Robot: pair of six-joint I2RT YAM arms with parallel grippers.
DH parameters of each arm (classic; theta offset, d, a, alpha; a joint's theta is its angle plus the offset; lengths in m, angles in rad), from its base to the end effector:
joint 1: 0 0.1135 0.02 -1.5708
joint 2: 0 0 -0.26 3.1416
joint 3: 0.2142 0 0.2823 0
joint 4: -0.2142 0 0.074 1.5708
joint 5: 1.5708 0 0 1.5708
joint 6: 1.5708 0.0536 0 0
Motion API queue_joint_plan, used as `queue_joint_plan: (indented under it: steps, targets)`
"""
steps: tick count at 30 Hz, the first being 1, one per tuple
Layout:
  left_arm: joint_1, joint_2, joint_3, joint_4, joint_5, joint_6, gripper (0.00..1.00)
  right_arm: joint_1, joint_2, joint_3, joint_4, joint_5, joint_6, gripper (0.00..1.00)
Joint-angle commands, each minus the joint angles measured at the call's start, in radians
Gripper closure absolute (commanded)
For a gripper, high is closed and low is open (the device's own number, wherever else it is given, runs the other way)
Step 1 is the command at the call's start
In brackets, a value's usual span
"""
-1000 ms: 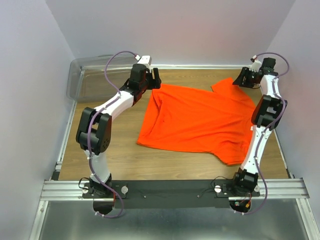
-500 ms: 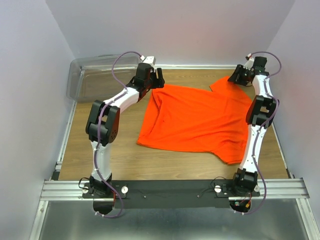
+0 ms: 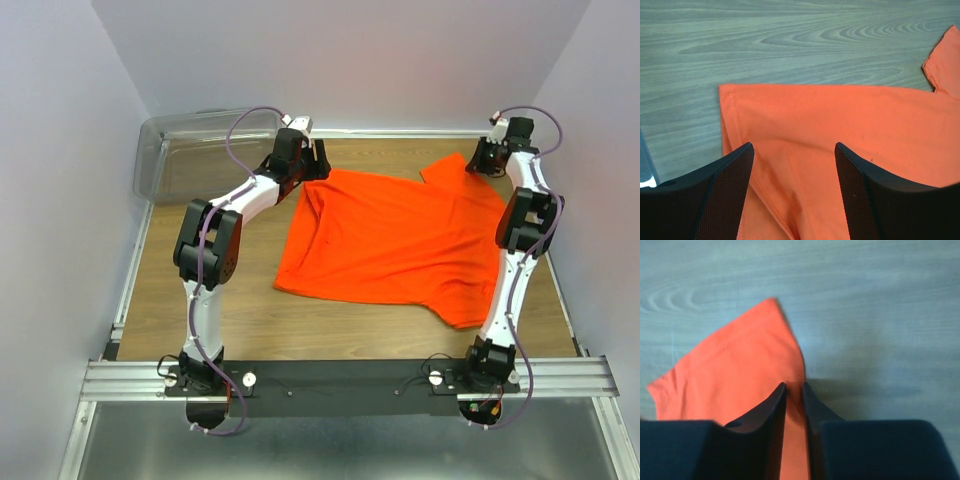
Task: Fold and stack the t-shirts
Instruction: Flatten the tshirt out
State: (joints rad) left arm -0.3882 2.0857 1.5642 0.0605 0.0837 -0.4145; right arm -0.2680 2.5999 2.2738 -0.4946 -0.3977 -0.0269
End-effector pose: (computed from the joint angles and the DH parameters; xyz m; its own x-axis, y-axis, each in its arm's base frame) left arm 0.4900 -0.2052 0.1977 -0.5567 -0.2059 -0.8048 0.2429 0.8861 -0.3947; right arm 0.5913 -0.1408 0.1257 -0.7050 0.1679 -0.6891 -0.0294 0.9638 0.2649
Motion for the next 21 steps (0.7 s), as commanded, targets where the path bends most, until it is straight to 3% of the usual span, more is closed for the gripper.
queue_joint_plan:
  steps: [1,5,11,13,17,21]
  targets:
    - [-0.008,0.001,-0.026,-0.016,0.042,-0.014,0.27,0.006,-0.073,-0.147,-0.131,0.076,-0.126,0.77]
    - [-0.031,-0.053,-0.117,-0.007,0.042,-0.012,0.27,0.006,-0.176,-0.31,-0.14,0.065,-0.203,0.87]
    - [-0.066,-0.127,-0.213,0.012,0.033,-0.006,0.27,0.006,-0.349,-0.595,-0.142,0.086,-0.304,0.87]
    - [-0.075,-0.15,-0.24,0.016,0.027,-0.001,0.27,0.003,-0.392,-0.62,-0.139,0.106,-0.32,0.81]
    - [-0.081,-0.174,-0.26,0.018,0.016,0.005,0.27,-0.022,-0.402,-0.57,-0.137,0.094,-0.286,0.59]
    - [-0.081,-0.205,-0.282,0.021,-0.007,0.016,0.27,-0.037,-0.376,-0.468,-0.139,0.076,-0.219,0.56]
